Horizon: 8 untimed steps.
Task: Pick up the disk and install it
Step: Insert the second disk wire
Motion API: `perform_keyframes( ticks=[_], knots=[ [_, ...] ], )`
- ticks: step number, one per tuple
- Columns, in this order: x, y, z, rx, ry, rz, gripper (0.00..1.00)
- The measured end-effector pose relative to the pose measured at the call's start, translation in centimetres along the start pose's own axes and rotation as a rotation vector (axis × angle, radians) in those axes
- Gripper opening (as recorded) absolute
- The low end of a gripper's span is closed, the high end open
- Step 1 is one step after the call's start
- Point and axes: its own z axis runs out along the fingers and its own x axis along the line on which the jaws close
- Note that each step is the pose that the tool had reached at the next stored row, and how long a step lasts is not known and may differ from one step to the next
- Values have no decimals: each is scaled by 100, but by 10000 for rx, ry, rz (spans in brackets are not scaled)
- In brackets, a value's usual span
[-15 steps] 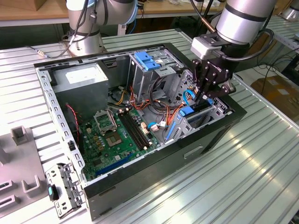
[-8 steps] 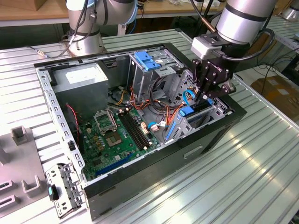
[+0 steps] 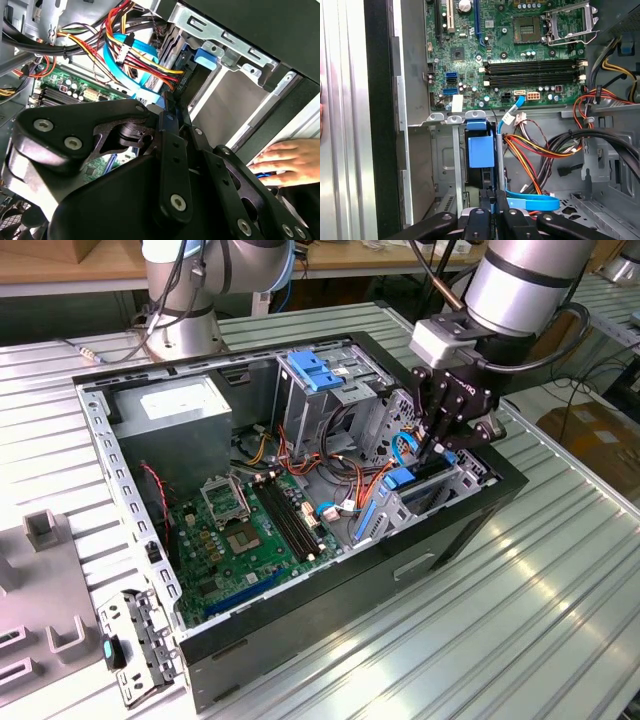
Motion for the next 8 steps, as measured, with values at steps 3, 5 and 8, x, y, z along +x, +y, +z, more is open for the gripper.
perform_keyframes(
  ticks=[3, 5, 8],
  knots=[
    [6, 0, 6, -1, -13, 1, 16],
    [6, 0, 12, -1, -13, 0, 16],
    [6, 0, 27, -2, -9, 0, 16]
  ],
)
